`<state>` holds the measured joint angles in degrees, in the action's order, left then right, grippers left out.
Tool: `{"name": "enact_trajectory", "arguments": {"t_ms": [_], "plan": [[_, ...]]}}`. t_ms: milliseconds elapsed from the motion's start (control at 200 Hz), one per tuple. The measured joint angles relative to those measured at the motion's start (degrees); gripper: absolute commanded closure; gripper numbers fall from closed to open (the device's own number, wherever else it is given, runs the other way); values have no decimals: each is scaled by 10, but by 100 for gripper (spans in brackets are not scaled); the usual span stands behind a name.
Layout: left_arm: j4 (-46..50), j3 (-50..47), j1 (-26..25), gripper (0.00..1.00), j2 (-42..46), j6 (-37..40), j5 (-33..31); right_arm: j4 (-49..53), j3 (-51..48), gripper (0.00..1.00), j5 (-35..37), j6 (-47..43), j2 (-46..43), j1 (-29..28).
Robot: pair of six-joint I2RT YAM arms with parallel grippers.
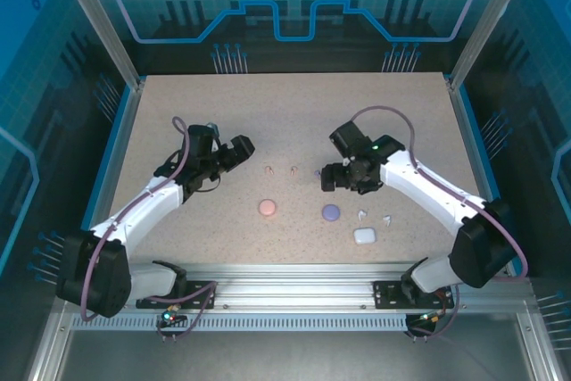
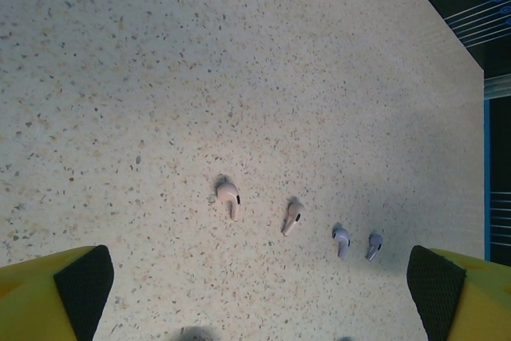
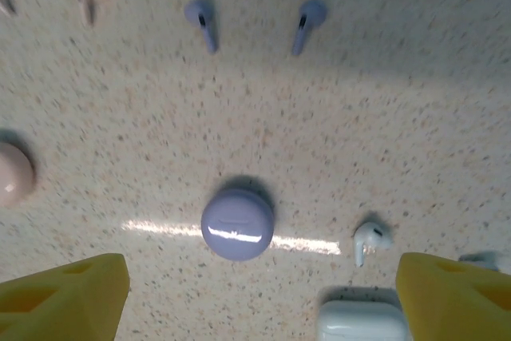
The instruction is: Insert the wireless bluetooth earbuds into the charging case
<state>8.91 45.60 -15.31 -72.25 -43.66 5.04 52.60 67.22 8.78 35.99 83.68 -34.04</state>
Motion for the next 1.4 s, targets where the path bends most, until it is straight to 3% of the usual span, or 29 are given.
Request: {"name": "enact_trajectory", "arguments": {"t_ms": [400,1401], "plan": [[42,29,-2,1,-5,-2,4,0,-6,21,3,16,119,-39],[45,30,-2,1,-5,-2,13,-53,-27,25,-14,71,194,-66]]}}
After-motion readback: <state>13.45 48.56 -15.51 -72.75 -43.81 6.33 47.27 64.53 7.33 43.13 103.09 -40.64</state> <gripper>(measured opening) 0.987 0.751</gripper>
